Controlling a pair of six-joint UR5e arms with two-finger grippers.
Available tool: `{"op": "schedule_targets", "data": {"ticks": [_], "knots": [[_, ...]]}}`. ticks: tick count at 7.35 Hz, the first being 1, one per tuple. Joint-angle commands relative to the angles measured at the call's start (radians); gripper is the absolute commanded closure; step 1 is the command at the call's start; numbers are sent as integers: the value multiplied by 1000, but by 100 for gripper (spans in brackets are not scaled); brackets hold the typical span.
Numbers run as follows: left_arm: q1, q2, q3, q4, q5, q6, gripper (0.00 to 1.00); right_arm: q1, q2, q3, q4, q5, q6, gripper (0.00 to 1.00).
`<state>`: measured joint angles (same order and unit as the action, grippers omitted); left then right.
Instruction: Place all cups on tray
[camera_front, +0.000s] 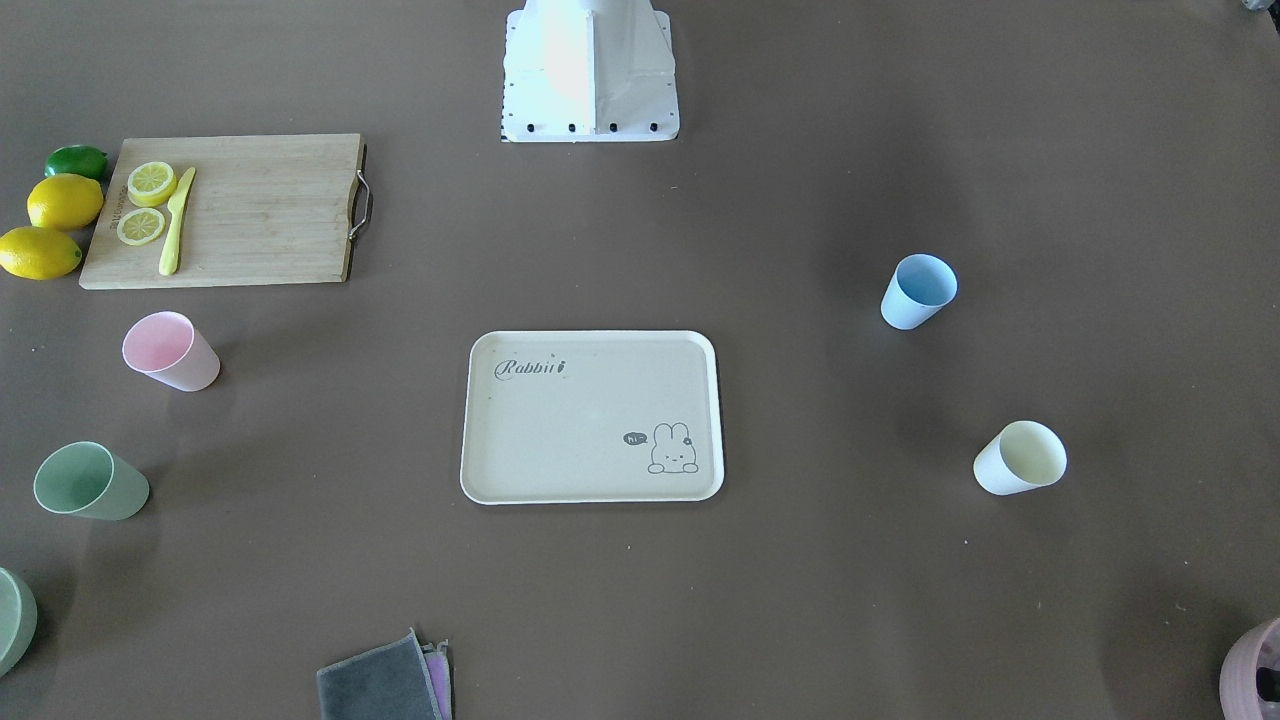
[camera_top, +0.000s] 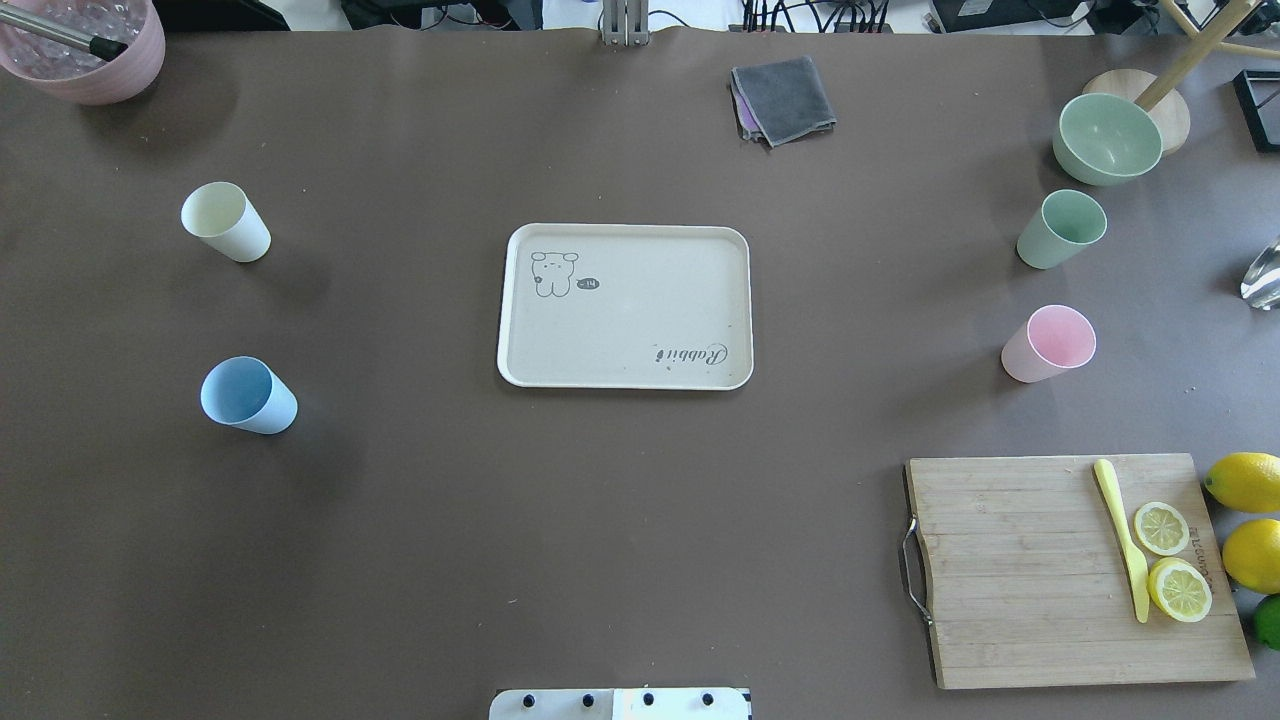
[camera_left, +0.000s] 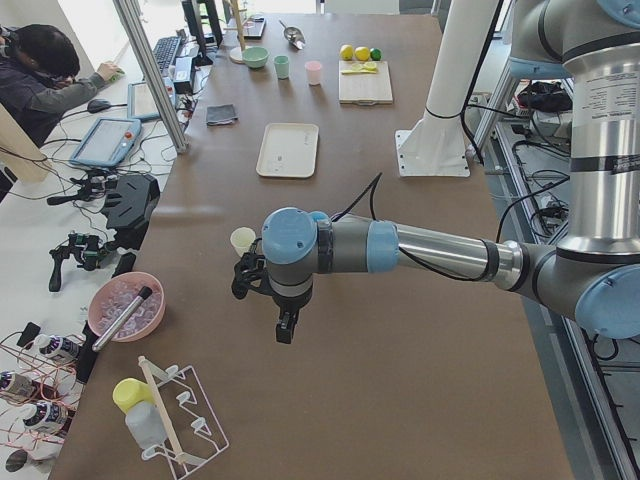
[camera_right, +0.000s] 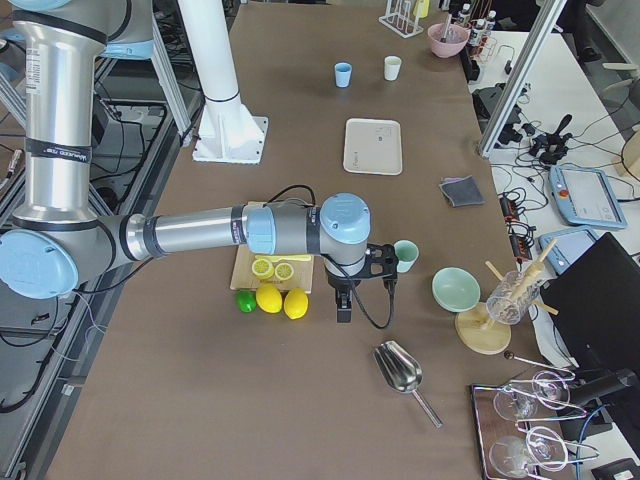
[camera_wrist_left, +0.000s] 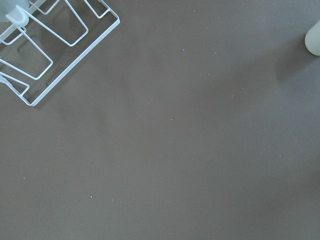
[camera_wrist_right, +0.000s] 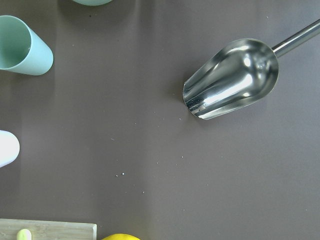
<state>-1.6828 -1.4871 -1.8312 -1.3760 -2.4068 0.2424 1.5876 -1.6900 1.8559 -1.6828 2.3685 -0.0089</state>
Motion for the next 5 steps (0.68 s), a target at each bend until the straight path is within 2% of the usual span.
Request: {"op": "schedule_targets", "data": {"ticks": [1,3,5], "knots": [[-1,4,0,-2,2,2,2,0,-5,-1,0,0,0,0],[-1,4,-17,-8,0,0,2,0,-8,-1,0,-2,0,0],[-1,2,-34,-90,9,-2,2,2,-2,6,0,-14,1,0]]}}
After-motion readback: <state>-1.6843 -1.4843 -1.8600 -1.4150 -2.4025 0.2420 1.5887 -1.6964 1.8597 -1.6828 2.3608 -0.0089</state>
